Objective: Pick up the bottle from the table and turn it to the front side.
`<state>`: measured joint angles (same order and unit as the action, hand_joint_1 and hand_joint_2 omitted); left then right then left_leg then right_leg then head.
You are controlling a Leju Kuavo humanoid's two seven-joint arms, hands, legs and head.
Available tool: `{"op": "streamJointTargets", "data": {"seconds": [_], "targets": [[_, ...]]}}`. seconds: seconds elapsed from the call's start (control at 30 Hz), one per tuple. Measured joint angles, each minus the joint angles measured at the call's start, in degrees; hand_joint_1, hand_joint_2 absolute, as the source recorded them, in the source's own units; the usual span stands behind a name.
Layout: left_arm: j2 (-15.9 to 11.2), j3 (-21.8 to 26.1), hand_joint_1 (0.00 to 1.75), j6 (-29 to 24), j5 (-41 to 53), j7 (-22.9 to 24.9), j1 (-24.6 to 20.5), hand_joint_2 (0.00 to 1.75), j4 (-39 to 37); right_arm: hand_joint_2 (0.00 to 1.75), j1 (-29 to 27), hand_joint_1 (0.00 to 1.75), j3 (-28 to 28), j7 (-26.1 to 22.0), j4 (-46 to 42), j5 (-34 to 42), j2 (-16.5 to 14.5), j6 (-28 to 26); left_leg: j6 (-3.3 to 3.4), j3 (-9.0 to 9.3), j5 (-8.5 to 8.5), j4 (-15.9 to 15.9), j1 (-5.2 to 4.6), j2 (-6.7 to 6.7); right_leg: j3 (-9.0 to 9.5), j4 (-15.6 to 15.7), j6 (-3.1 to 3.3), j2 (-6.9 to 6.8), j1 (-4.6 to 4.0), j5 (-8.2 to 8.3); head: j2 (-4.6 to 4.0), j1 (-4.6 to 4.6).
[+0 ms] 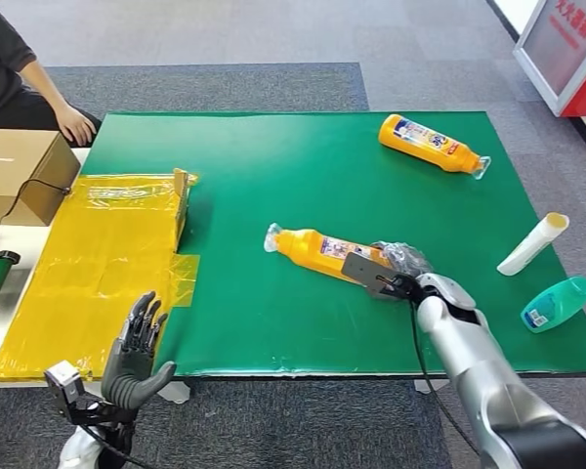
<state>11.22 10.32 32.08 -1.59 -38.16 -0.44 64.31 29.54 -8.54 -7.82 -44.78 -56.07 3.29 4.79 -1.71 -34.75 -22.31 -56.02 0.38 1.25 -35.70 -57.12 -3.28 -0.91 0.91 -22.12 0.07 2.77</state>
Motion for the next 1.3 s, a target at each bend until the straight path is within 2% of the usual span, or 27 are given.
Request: {"op": "streamJointTargets", "data": {"seconds": [0.1, 0.2, 0.3, 0.4, 0.6, 0.77, 1.0, 1.17, 1.3], "targets": [[0.1, 2.2, 0.00, 0.0, -0.7, 1.3, 0.1, 1.75, -1.2, 1.75, -10.4, 1.75, 0.1, -0.8, -16.4, 7.6, -1.4, -0.1, -0.05, -0.04, -0.11, 0.0, 0.04, -0.03, -0.03, 0.0, 0.08, -0.05, -0.05, -0.14, 0.00, -0.01], [0.4, 3.6, 0.00, -1.3, -0.4, 5.8, -0.2, 1.75, -2.1, 1.75, -18.8, 1.75, -0.5, -2.7, -27.9, 12.2, -4.2, 0.4, -0.15, -0.08, -0.20, 0.0, 0.11, -0.03, -0.09, 0.0, 0.17, -0.06, -0.14, -0.22, 0.00, -0.03], [0.5, 3.7, 0.00, -0.5, -2.1, 9.6, -1.4, 1.75, -2.4, 1.75, -23.3, 1.75, -2.5, -5.8, -33.1, 13.8, -6.8, -0.2, -0.16, -0.10, -0.21, 0.0, 0.13, -0.03, -0.11, 0.0, 0.20, -0.06, -0.16, -0.25, 0.00, -0.02], [0.5, 2.8, 0.00, -0.3, -4.1, 12.5, -3.1, 1.75, -2.4, 1.75, -25.3, 1.75, -5.4, -8.6, -34.7, 15.5, -9.5, -1.0, -0.17, -0.08, -0.19, 0.0, 0.13, -0.03, -0.10, 0.0, 0.19, -0.05, -0.16, -0.21, 0.00, -0.01], [-0.7, -3.5, 0.00, 0.2, -4.3, 14.4, -5.9, 1.75, -2.0, 1.75, -25.2, 1.75, -11.8, -10.5, -32.9, 14.2, -12.2, -4.0, -0.15, -0.08, -0.06, 0.0, 0.12, -0.03, -0.09, 0.0, 0.16, -0.05, -0.15, -0.09, 0.00, -0.02], [-3.2, -12.1, 0.00, 0.9, -1.4, 11.5, -8.3, 1.75, -2.1, 1.75, -22.7, 1.75, -15.8, -11.5, -26.7, 12.3, -13.6, -7.5, -0.15, -0.08, -0.02, 0.0, 0.12, -0.03, -0.09, 0.0, 0.19, -0.05, -0.15, -0.04, 0.00, -0.02], [-7.1, -21.6, 0.00, 2.9, 1.2, 6.5, -10.3, 1.75, -2.1, 1.75, -18.2, 1.75, -17.7, -11.7, -17.9, 11.7, -15.3, -9.4, -0.17, -0.08, 0.04, 0.0, 0.13, -0.02, -0.11, 0.0, 0.21, -0.03, -0.16, -0.03, 0.00, -0.02], [-9.2, -25.7, 0.00, 0.1, 3.8, 2.8, -11.2, 1.75, -2.0, 1.75, -15.5, 1.75, -18.4, -11.5, -12.4, 11.2, -16.2, -10.0, -0.17, -0.08, 0.05, 0.0, 0.13, -0.02, -0.10, 0.0, 0.21, -0.04, -0.16, -0.03, 0.00, -0.02], [-9.1, -26.2, 0.00, -4.6, 6.5, 0.2, -11.1, 1.75, 0.2, 1.75, -14.7, 1.75, -18.6, -11.0, -9.1, 11.1, -16.6, -10.9, -0.17, -0.08, 0.05, 0.0, 0.12, -0.02, -0.10, 0.0, 0.21, -0.05, -0.15, -0.03, 0.00, -0.02]]}}
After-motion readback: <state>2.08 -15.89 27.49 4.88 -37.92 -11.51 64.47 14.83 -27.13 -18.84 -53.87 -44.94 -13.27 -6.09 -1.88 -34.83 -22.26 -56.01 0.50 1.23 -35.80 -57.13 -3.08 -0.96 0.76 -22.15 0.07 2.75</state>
